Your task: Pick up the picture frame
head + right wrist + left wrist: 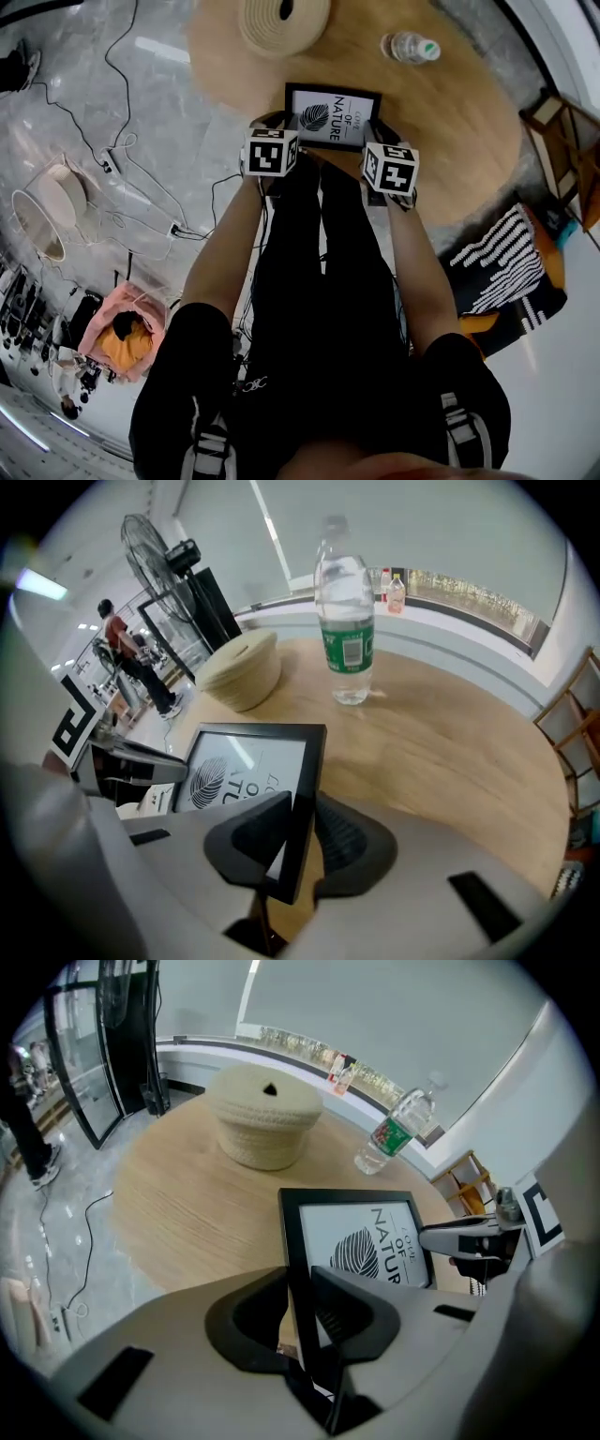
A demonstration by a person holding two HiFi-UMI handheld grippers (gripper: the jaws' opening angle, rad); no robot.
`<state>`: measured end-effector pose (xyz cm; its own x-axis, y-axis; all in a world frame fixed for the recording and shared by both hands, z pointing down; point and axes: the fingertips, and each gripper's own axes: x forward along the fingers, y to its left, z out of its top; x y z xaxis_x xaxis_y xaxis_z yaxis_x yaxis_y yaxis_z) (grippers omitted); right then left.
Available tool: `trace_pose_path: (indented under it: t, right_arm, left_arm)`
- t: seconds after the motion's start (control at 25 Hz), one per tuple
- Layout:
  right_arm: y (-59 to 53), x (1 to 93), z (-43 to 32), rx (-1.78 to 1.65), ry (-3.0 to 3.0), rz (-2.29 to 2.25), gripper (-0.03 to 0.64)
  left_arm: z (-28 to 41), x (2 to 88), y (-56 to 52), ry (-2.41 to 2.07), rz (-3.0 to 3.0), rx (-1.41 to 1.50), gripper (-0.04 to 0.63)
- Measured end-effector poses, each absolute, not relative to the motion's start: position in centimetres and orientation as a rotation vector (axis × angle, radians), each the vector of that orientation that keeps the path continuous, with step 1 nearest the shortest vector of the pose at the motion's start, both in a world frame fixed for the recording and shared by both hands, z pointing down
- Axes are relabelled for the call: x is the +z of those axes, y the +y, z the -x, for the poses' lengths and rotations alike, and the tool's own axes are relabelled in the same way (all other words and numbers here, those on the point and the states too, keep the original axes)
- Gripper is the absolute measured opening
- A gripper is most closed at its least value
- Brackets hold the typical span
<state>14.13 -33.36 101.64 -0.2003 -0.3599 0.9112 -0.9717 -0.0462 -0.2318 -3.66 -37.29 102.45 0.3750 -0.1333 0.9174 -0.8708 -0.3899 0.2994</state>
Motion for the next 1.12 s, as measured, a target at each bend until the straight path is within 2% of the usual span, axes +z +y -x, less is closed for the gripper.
trace_pose_path:
  t: [0.64,1.12]
  right_arm:
    - [-33.8,70.0,-14.0,1.031,-1.903,-1.67,0.094]
    - [-35.0,42.2,-12.5,0.511,-2.215,-1.908,0.087]
  left_arm:
    - [3.9,69.7,-38.1,-1.066,-2.123,0.841,0.092]
    - [5.8,42.5,-37.6,-1.305,-2.461,0.566,0.097]
